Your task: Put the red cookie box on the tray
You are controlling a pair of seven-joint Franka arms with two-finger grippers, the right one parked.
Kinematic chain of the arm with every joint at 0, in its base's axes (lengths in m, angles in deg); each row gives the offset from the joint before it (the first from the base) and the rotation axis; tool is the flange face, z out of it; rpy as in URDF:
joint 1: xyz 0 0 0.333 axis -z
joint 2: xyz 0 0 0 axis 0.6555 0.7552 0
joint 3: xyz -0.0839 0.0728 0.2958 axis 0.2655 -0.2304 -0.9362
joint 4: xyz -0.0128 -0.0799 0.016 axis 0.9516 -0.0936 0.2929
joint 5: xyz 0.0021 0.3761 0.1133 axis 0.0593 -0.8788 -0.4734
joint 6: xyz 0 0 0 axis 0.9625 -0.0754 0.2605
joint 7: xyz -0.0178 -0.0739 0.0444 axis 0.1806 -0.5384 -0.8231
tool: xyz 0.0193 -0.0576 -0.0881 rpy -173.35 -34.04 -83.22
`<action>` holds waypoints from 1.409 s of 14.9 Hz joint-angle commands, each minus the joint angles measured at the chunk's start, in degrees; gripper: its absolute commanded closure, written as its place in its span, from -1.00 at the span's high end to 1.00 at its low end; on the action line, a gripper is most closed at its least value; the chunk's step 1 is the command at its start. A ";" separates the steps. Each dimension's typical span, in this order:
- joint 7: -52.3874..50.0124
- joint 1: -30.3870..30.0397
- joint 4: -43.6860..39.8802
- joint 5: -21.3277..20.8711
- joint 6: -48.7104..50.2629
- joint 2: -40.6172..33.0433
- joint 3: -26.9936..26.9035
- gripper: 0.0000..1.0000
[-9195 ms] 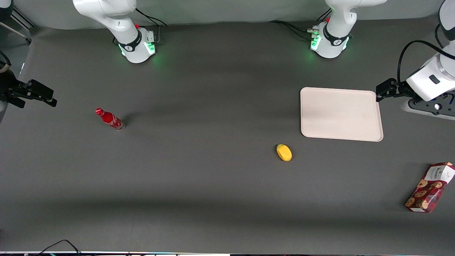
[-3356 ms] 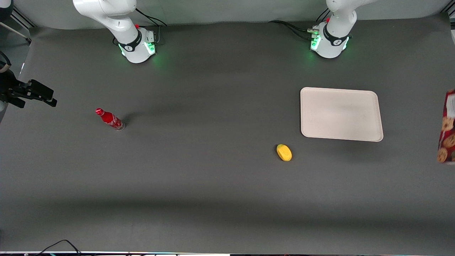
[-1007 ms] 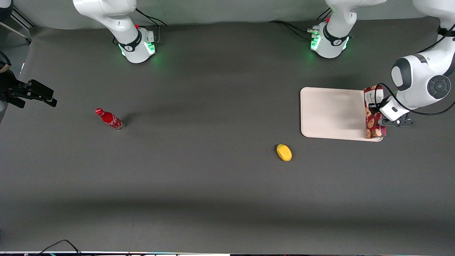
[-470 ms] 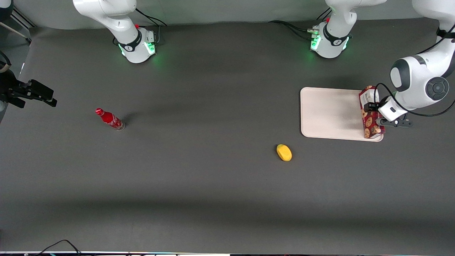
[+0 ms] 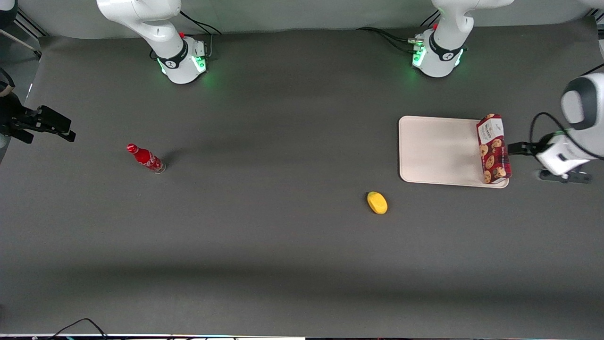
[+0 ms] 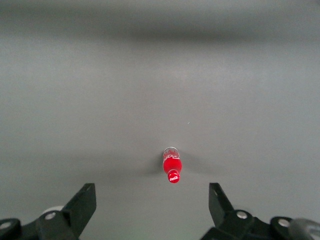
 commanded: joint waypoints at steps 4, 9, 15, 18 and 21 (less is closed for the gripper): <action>-7.69 0.66 -17.83 -0.01 11.93 -0.76 9.16 1.00; -8.05 -3.91 -18.72 4.35 17.09 -8.41 16.65 1.00; -8.76 -5.41 -18.63 5.52 18.52 -9.92 19.55 1.00; -9.55 -5.41 -18.80 5.61 17.47 -7.99 19.73 1.00; -9.46 -5.32 -19.42 5.35 17.02 -7.72 19.82 1.00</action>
